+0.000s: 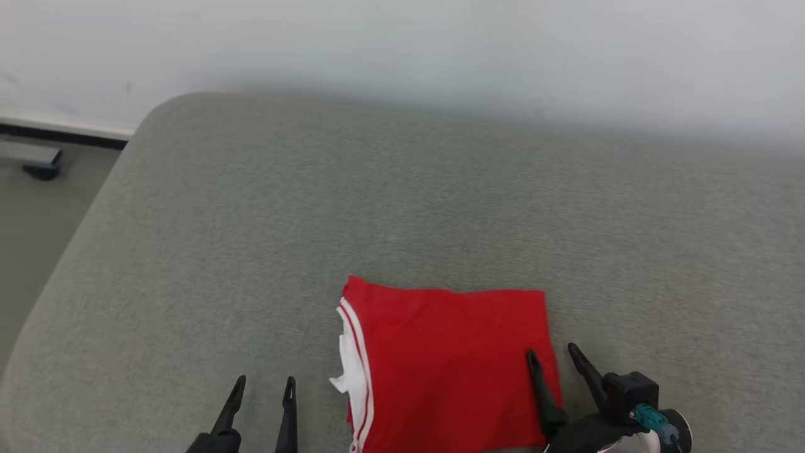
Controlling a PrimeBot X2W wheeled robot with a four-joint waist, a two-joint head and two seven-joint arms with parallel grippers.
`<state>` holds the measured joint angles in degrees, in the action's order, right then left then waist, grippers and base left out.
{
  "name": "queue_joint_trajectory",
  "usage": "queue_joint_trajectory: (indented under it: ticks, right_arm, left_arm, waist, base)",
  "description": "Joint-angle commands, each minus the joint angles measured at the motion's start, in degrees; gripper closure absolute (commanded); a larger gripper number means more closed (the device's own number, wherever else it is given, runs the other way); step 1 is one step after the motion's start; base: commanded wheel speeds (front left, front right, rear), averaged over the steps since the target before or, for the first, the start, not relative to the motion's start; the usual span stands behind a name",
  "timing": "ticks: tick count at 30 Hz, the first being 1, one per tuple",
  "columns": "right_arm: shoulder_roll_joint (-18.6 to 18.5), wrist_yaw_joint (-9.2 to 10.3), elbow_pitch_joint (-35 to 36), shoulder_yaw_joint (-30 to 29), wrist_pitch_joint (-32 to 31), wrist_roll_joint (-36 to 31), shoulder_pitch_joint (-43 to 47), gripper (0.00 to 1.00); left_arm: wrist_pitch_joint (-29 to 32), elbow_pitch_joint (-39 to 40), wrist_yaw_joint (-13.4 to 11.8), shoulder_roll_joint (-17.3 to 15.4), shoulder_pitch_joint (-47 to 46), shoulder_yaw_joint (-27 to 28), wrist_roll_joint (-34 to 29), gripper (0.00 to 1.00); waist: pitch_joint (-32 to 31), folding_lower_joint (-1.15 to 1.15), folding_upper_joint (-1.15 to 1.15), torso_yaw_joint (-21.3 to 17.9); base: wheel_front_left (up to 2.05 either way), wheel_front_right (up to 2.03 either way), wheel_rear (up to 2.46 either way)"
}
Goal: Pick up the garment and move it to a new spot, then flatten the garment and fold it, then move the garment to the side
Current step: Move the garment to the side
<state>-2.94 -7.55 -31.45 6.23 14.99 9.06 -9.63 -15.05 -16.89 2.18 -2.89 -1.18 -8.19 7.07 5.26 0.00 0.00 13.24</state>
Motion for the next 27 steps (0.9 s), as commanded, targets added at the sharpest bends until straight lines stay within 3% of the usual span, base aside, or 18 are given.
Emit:
queue_joint_trajectory:
  ticks: [1, 8, 9, 10, 12, 21, 27]
  right_arm:
    - [0.1, 0.14, -0.9, -0.3, 0.2, -1.1, -0.7, 0.00]
    - [0.1, 0.14, -9.6, -1.0, 0.0, -1.5, -3.6, 0.00]
    - [0.1, 0.14, -10.3, -0.9, 0.0, -1.5, -3.6, 0.17]
    - [0.1, 0.14, -10.9, -1.0, -0.1, -1.3, -3.6, 0.51]
    - [0.2, 0.13, -12.1, -0.8, -0.2, -1.4, -3.8, 1.00]
    - [0.0, 0.15, -7.8, -2.6, 0.1, 0.0, -4.3, 1.00]
    - [0.0, 0.15, -2.7, -5.2, 0.1, 0.7, -2.7, 1.00]
  left_arm:
    - [-0.2, 0.1, -0.2, 0.0, -0.3, 0.0, 0.2, 0.00]
    - [-0.2, -0.1, -0.2, 0.0, -0.4, -0.5, 0.8, 0.00]
    - [-0.2, -0.1, -0.1, 0.0, -0.5, -0.6, 0.7, 0.00]
    - [-0.2, -0.1, -0.1, 0.0, -0.7, -0.6, 0.6, 0.00]
    - [-0.2, 0.0, -0.1, 0.0, -0.7, -0.4, 0.4, 0.00]
    - [-0.2, 0.3, -0.1, 0.0, -1.0, 0.3, 0.2, 0.00]
    - [-0.2, 0.3, 0.1, 0.0, -0.8, 1.0, -0.8, 0.00]
  waist:
    - [1.6, 0.00, 0.00, 3.6]
    - [2.2, 0.00, 0.00, 6.8]
    - [2.2, 0.00, 0.00, 7.1]
    - [2.1, 0.00, 0.00, 7.4]
    - [2.0, 0.00, 0.00, 7.5]
    - [2.2, 0.00, 0.00, 5.4]
    - [2.0, 0.00, 0.00, 1.9]
  base:
    - [0.00, 0.00, 0.00]
    - [0.00, 0.00, 0.00]
    - [0.00, 0.00, 0.00]
    - [0.00, 0.00, 0.00]
    - [0.00, 0.00, 0.00]
    - [0.00, 0.00, 0.00]
    - [0.00, 0.00, 0.00]
